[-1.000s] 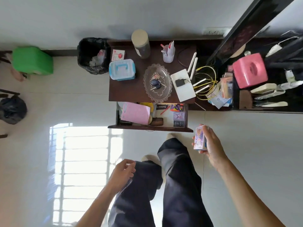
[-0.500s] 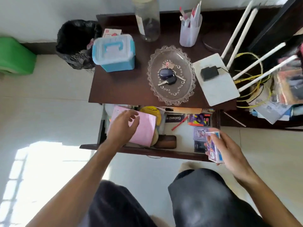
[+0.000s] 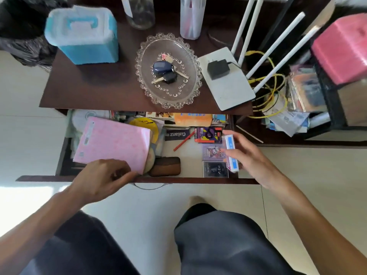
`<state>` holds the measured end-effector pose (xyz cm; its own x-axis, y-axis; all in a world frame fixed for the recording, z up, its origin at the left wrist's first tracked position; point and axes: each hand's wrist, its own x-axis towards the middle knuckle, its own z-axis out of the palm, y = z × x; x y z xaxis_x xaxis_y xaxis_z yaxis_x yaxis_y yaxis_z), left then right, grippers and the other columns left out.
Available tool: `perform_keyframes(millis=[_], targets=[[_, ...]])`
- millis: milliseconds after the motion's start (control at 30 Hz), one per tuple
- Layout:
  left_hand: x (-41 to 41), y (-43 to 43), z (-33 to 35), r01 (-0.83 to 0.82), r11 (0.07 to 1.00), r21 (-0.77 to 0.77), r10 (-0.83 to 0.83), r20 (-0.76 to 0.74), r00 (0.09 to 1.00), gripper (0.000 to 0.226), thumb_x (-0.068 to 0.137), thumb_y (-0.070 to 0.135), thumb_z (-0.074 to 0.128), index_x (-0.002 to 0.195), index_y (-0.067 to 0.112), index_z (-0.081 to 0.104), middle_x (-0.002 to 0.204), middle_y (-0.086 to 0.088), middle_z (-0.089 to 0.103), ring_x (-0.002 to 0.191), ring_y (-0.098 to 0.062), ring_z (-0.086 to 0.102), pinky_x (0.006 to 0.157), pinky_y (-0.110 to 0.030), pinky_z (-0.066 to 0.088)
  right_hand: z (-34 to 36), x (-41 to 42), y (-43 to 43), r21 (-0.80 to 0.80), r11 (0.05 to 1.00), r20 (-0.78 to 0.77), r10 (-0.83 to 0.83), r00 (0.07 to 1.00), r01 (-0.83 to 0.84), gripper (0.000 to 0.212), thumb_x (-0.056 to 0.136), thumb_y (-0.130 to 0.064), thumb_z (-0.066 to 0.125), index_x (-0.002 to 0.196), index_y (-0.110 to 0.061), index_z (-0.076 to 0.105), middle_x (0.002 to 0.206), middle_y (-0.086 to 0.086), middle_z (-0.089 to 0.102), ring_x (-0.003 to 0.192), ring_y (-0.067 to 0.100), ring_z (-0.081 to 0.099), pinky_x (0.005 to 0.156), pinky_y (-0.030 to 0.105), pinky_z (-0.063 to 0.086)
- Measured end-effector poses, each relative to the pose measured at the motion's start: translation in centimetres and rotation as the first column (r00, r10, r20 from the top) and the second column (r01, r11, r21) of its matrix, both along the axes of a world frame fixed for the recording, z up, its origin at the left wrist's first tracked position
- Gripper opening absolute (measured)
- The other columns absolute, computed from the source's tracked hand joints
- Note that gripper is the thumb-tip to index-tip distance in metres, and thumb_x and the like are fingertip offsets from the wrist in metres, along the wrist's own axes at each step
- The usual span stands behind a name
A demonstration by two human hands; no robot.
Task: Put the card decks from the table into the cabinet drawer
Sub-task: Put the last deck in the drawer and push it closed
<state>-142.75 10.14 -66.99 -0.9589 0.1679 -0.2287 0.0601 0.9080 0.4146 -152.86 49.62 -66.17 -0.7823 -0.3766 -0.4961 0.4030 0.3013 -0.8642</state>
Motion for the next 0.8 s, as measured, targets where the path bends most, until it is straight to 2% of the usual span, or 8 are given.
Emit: perform_keyframes(millis=[33,100,167,267,333,433,600,800], targets=[[0.4,0.2,0.0,0.033,0.999,-0.013,-0.033,-0.026,0.999,0.056,0.083,0.075,0.036,0.079,0.031,0.07,0.071,0.016,0.067,0.06,-0.004,0.059,0.054,-0.029,0.053,-0.3,-0.2,0.3,0.083,0.994,-0.037,0.069,0.997,-0.065,0.055,0.087,-0.039,0.07,0.135,-0.056,0.051,0.127,-0.009,0.066,0.113,0.015,0.069,0.086,0.043,0.063],[0.5,0.2,-0.2,0.065,0.997,-0.033,-0.067,-0.075,0.995,0.057,0.08,0.079,0.037,0.077,0.032,0.069,0.071,0.017,0.065,0.06,-0.005,0.058,0.053,-0.028,0.053,-0.6,-0.8,0.3,0.333,0.922,-0.179,0.268,0.947,-0.198,0.059,0.088,-0.043,0.071,0.137,-0.062,0.044,0.133,-0.015,0.059,0.117,0.008,0.062,0.089,0.041,0.061],[0.3,-0.1,-0.6,0.093,0.995,-0.047,-0.097,-0.099,0.99,0.06,0.075,0.085,0.039,0.075,0.032,0.067,0.07,0.016,0.064,0.059,-0.008,0.058,0.052,-0.029,0.053,-1.2,-1.5,-0.3,0.601,0.744,-0.284,0.541,0.792,-0.292,0.066,0.085,-0.051,0.071,0.139,-0.063,0.037,0.125,-0.019,0.054,0.113,0.007,0.059,0.084,0.034,0.058],[0.4,-0.4,-1.4,0.101,0.99,-0.094,-0.116,-0.167,0.979,0.062,0.071,0.089,0.038,0.071,0.033,0.064,0.067,0.017,0.061,0.053,-0.008,0.055,0.047,-0.027,0.051,-2.2,-2.3,-1.4,0.791,0.497,-0.246,0.793,0.557,-0.357,0.07,0.081,-0.059,0.069,0.144,-0.054,0.038,0.125,-0.014,0.055,0.109,0.014,0.059,0.077,0.031,0.051],[0.7,-0.4,-1.9,0.081,0.991,-0.111,-0.1,-0.184,0.978,0.063,0.069,0.09,0.037,0.068,0.033,0.063,0.064,0.017,0.06,0.051,-0.007,0.053,0.045,-0.026,0.05,-2.9,-2.8,-1.8,0.843,0.375,-0.181,0.873,0.452,-0.386,0.068,0.083,-0.057,0.071,0.145,-0.047,0.043,0.134,-0.008,0.057,0.119,0.018,0.058,0.084,0.035,0.049],[0.5,-0.4,-2.3,0.037,0.993,-0.112,-0.057,-0.184,0.981,0.064,0.065,0.092,0.039,0.065,0.033,0.062,0.062,0.016,0.06,0.05,-0.007,0.053,0.045,-0.027,0.05,-3.4,-3.3,-2.3,0.849,0.272,-0.068,0.906,0.417,-0.452,0.068,0.085,-0.048,0.075,0.147,-0.043,0.046,0.139,-0.002,0.054,0.125,0.022,0.054,0.094,0.038,0.05],[0.4,-0.3,-2.4,0.003,0.996,-0.087,-0.016,-0.149,0.989,0.067,0.062,0.095,0.037,0.062,0.032,0.06,0.06,0.016,0.06,0.05,-0.006,0.054,0.047,-0.028,0.052,-4.2,-2.9,-3.0,0.834,0.216,-0.012,0.927,0.375,-0.507,0.062,0.088,-0.026,0.078,0.143,-0.04,0.052,0.11,-0.004,0.043,0.105,0.023,0.057,0.078,0.039,0.055],[0.6,-0.4,-2.4,-0.037,0.997,-0.073,0.028,-0.116,0.993,0.072,0.058,0.097,0.035,0.064,0.031,0.063,0.063,0.015,0.062,0.053,-0.009,0.058,0.05,-0.029,0.055,-4.4,-3.5,-3.5,0.792,0.096,0.162,0.919,0.36,-0.603,0.077,0.089,-0.008,0.073,0.147,-0.046,0.041,0.124,-0.001,0.044,0.106,0.022,0.052,0.076,0.042,0.057]])
